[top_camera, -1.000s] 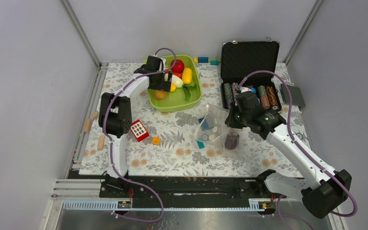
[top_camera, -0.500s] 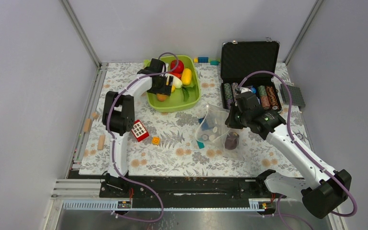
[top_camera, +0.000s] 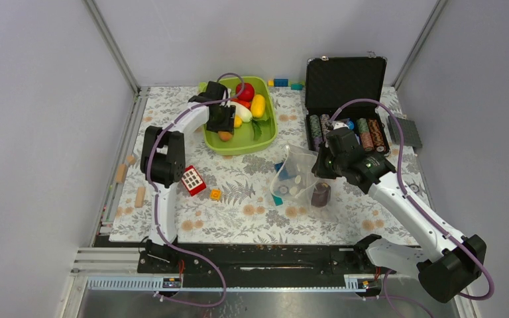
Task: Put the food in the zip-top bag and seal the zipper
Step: Pick up the fake fruit from the bin, then place the fake fruit in the zipper food storage bag.
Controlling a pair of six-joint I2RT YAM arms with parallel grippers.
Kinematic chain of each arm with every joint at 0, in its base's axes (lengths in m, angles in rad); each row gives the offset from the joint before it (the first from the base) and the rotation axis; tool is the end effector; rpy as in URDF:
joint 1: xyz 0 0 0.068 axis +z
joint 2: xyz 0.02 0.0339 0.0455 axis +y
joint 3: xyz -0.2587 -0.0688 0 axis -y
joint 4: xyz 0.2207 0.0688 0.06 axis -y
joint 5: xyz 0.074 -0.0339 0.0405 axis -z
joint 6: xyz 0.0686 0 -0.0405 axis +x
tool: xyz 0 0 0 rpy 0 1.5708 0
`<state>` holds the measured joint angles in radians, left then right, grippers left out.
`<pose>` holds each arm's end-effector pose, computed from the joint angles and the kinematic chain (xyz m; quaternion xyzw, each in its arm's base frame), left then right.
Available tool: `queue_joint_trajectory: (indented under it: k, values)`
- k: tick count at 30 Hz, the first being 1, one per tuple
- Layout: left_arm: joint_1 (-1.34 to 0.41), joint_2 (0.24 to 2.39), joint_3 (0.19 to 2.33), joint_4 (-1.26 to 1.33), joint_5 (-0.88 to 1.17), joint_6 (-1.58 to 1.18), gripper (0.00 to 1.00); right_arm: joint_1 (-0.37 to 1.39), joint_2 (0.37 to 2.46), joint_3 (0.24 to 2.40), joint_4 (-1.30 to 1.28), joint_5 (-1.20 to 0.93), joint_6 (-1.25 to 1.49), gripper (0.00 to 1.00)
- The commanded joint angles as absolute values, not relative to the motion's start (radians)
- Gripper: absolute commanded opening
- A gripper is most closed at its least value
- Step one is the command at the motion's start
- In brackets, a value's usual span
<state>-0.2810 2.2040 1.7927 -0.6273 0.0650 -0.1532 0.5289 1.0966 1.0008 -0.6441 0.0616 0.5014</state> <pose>0.4519 -0.1351 0.1661 0.0701 0.9618 -0.0872 0.2499 0.2029 0.1137 0.2862 -0.0001 0.9146 0.1742 0.3649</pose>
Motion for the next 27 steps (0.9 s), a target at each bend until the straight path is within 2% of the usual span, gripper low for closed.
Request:
queue_joint_trajectory:
  k: [1,3,9,13,16,20,27]
  values:
    - [-0.281,2.007,1.728,-0.550,0.166,-0.215,0.19,0.521,1.080,1.000,-0.632,0.082,0.488,0.00]
    - [-0.289,1.921,1.662,-0.503,0.221,-0.239,0.15,0.521,1.077,0.999,-0.631,0.084,0.491,0.00]
    - [-0.382,1.644,1.467,-0.336,0.329,-0.273,0.15,0.521,1.078,0.997,-0.631,0.083,0.492,0.00]
    - [-0.514,1.458,1.318,-0.195,0.437,-0.240,0.18,0.520,1.083,0.994,-0.632,0.085,0.499,0.00]
    - [-0.654,1.366,1.246,-0.176,0.395,-0.159,0.20,0.519,1.078,0.994,-0.630,0.080,0.502,0.00]
    - [-0.802,1.305,1.161,-0.121,0.428,-0.114,0.22,0.519,1.068,0.995,-0.631,0.076,0.504,0.00]
    - [-0.881,1.339,1.111,-0.040,0.406,-0.181,0.25,0.515,1.062,0.988,-0.614,0.022,0.512,0.00]
